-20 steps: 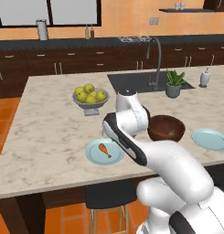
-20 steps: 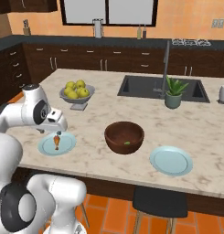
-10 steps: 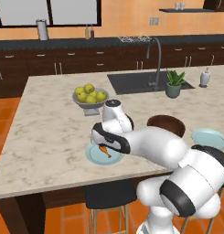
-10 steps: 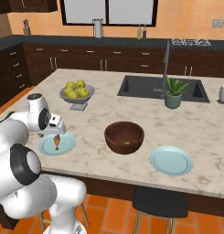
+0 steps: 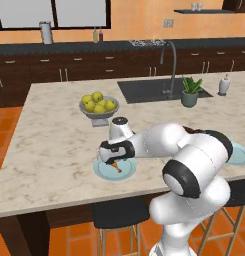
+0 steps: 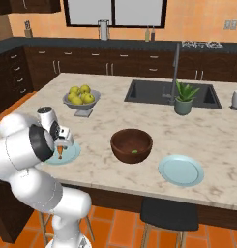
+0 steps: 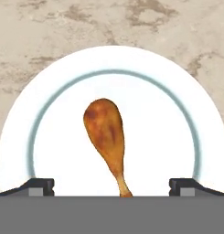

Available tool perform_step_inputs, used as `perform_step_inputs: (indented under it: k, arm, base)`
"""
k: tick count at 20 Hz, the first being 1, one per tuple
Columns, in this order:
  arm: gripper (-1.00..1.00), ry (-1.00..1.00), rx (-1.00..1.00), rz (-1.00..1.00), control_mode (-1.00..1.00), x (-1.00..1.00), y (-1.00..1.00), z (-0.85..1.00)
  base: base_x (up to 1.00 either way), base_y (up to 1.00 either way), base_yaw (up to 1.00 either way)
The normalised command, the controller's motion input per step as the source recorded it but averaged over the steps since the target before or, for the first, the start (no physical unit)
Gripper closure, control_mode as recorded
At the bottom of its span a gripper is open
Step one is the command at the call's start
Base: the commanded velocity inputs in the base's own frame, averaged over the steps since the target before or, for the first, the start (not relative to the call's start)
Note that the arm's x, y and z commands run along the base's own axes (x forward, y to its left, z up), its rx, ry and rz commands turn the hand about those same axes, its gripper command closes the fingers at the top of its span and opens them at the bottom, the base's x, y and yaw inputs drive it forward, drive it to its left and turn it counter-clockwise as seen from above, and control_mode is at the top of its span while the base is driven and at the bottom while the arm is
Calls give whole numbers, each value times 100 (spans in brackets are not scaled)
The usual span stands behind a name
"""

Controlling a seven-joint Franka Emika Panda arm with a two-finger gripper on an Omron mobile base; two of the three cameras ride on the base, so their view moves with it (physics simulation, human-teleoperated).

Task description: Pick the chicken drumstick and lemon wedge from their plates and place them in the bowl. Then put the bowl in the fridge.

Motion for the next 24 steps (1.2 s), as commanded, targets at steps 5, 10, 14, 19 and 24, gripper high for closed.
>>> perform_step_inputs:
  k: [5, 10, 14, 19, 24]
  arm:
    - [-100, 5, 0, 0, -100, 36, 17, -31]
    - [-100, 4, 0, 0, -100, 22, 0, -28]
    - [-100, 2, 0, 0, -100, 24, 0, -31]
    - [100, 0, 0, 0, -100, 10, 2, -9]
    - [100, -1, 0, 0, -100, 0, 1, 0]
  base:
    - [0, 0, 0]
    - [0, 0, 0]
    - [0, 0, 0]
    - [0, 0, 0]
    - [0, 0, 0]
